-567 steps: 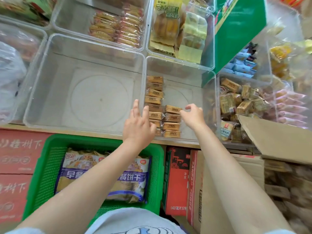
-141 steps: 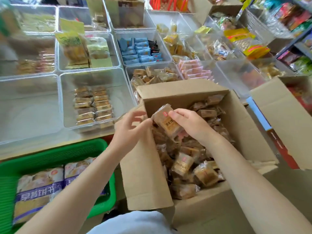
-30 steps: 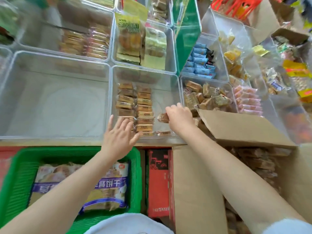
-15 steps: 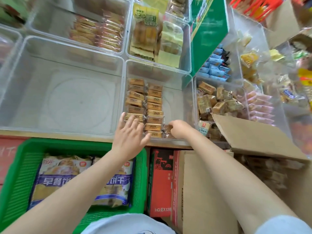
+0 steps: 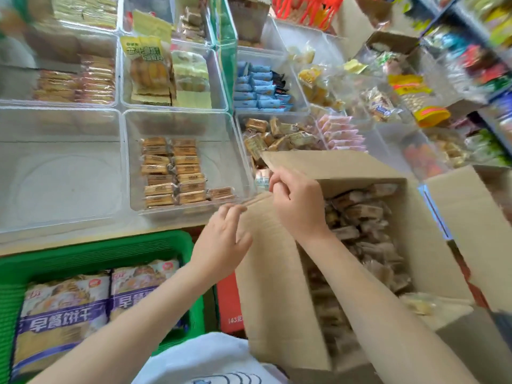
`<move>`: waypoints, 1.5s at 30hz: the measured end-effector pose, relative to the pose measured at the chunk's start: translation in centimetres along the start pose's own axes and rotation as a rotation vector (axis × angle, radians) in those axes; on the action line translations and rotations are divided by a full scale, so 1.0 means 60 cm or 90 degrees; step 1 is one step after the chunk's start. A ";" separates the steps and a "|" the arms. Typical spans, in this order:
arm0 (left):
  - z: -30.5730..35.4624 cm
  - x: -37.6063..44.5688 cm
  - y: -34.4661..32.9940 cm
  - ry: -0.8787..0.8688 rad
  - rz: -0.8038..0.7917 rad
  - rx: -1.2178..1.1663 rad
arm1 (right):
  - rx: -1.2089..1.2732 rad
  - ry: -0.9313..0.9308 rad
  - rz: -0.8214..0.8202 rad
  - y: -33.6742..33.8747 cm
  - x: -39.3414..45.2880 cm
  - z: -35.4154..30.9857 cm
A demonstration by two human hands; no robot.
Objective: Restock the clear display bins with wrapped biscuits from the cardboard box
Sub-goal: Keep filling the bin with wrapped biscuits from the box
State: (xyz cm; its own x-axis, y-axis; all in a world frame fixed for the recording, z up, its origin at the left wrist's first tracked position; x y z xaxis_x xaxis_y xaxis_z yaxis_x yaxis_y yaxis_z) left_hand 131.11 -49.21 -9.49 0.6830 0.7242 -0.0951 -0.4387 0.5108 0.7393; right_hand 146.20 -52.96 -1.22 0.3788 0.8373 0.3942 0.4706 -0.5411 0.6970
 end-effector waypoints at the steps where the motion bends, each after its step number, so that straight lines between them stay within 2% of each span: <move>1: 0.030 -0.010 -0.011 0.016 -0.018 -0.037 | -0.014 -0.019 0.032 0.036 -0.019 0.017; 4: 0.115 -0.037 -0.050 0.038 -0.049 -0.117 | -0.062 -0.137 0.033 0.124 -0.080 0.088; 7: 0.173 -0.052 -0.093 0.035 -0.050 -0.133 | -0.129 -0.313 -0.092 0.177 -0.133 0.160; 9: 0.191 -0.058 -0.116 0.068 -0.027 -0.144 | -0.161 -0.373 -0.189 0.195 -0.162 0.192; 16: 0.187 -0.063 -0.127 0.122 0.044 -0.238 | -0.017 -0.342 -0.494 0.162 -0.186 0.209; 18: 0.186 -0.066 -0.126 0.134 0.044 -0.254 | -0.047 -0.299 -0.604 0.137 -0.186 0.197; 20: 0.184 -0.067 -0.128 0.145 0.044 -0.263 | -0.143 -0.244 -0.668 0.114 -0.187 0.188; 22: 0.182 -0.067 -0.130 0.155 0.044 -0.271 | -0.174 -0.205 -0.660 0.099 -0.187 0.181; 27: 0.184 -0.074 -0.135 0.163 0.056 -0.300 | -0.021 -0.200 -0.629 0.104 -0.187 0.177; 31: 0.180 -0.076 -0.137 0.189 0.061 -0.254 | 0.230 -0.350 -0.482 0.148 -0.159 0.193; 33: 0.181 -0.082 -0.129 0.205 0.113 -0.196 | 0.406 -0.406 -0.400 0.167 -0.142 0.196; 35: 0.186 -0.084 -0.103 0.189 0.201 -0.216 | 0.547 -0.432 -0.346 0.181 -0.126 0.184; 37: 0.190 -0.077 -0.066 0.150 0.186 -0.298 | 0.618 -0.426 -0.336 0.187 -0.110 0.158; 40: 0.188 -0.055 -0.016 0.084 0.027 -0.351 | 0.641 -0.367 -0.369 0.176 -0.083 0.108; 43: 0.149 -0.035 0.029 0.079 0.030 -0.392 | 0.593 -0.310 -0.381 0.141 -0.048 0.066; 45: 0.104 -0.026 0.057 0.094 0.044 -0.411 | 0.508 -0.262 -0.379 0.112 -0.023 0.045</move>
State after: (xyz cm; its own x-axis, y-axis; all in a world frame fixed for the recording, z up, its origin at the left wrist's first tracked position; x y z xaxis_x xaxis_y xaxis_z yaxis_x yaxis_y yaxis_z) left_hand 132.20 -51.47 -2.65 0.5736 0.7977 -0.1859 -0.7716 0.6024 0.2041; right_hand 150.98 -57.94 1.31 0.0861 0.9728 -0.2150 0.9954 -0.0749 0.0601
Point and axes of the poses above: each hand's wrist, its own x-axis towards the middle knuckle, its own y-axis out of the back of the hand, z = x × y, the point moved 1 cm from there along x, towards the middle knuckle, and after that the axes turned 9 degrees about x, right-handed, at the moved point
